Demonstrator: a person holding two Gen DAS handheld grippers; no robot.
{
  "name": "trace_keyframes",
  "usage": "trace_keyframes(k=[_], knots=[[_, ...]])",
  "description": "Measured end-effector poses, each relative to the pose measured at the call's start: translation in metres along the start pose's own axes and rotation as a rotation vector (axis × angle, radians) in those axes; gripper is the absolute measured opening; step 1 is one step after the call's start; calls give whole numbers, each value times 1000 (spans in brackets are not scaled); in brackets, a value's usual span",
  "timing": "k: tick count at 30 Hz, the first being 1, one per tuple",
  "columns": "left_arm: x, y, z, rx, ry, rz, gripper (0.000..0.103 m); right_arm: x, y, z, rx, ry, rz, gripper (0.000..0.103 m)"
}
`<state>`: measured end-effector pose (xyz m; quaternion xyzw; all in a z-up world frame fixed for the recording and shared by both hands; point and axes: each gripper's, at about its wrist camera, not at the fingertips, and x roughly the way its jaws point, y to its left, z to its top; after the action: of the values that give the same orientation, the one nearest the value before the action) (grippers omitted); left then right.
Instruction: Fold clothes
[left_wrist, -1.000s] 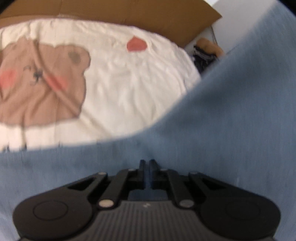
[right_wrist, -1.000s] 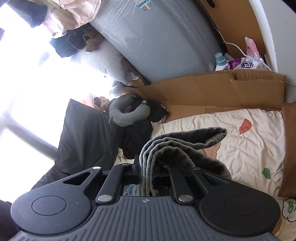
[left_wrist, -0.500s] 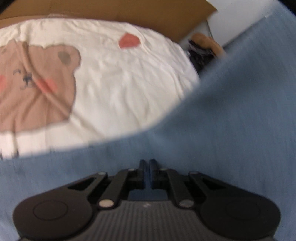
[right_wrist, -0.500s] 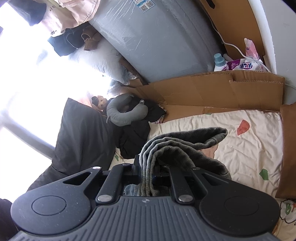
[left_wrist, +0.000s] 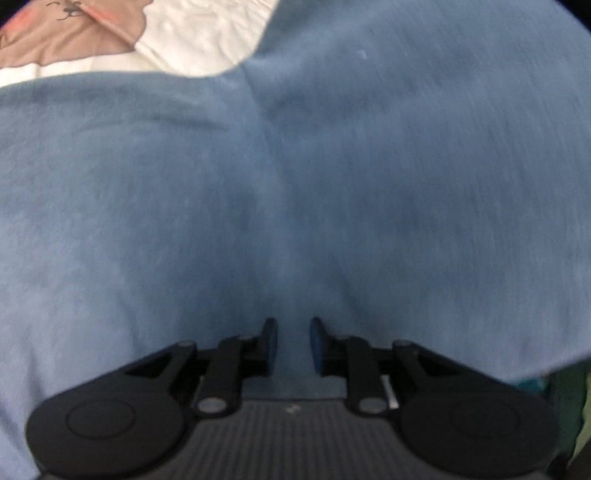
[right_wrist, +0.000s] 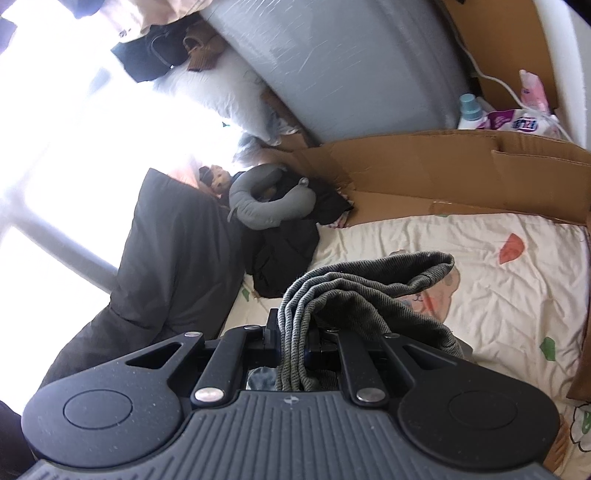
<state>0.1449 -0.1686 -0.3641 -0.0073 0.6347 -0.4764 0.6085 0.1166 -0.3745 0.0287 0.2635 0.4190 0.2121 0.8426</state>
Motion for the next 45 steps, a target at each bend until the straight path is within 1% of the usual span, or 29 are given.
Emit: trace_keyframes(k=[4,6,8,11,13,18,20,22,25,29,35,40,42,45], knots=[[-23,18,-6,-67,-56,20,21,8,7,0,-12,15,-1,10],[-41,30,-11,-105,-108,35,32,13,10,0,-15,22,-1,10],[-61,42,-18,-144,-155,55,34,18,14,0,-19,29,-3,10],[-88,59,-28,-198,-217,89,35,25,21,0,-30,42,-3,10],[-102,70,-36,-229,-241,112,35,32,26,0,-35,53,-2,10],[-136,77,-54,-289,-310,154,35,58,41,1,-63,102,20,10],[-147,79,-61,-303,-330,175,35,71,46,1,-69,126,25,10],[-159,82,-71,-309,-333,201,35,84,50,0,-77,154,23,10],[-169,82,-82,-316,-339,219,35,100,58,-1,-96,192,18,10],[-185,84,-98,-329,-350,239,35,115,68,-4,-120,230,32,10],[-195,89,-115,-372,-384,270,35,141,81,-10,-168,294,42,10],[-206,86,-126,-407,-445,278,35,165,92,-19,-216,338,9,10],[-211,83,-127,-406,-465,281,35,175,93,-23,-225,354,-5,10],[-217,82,-128,-417,-504,279,35,193,93,-28,-234,379,-7,10]])
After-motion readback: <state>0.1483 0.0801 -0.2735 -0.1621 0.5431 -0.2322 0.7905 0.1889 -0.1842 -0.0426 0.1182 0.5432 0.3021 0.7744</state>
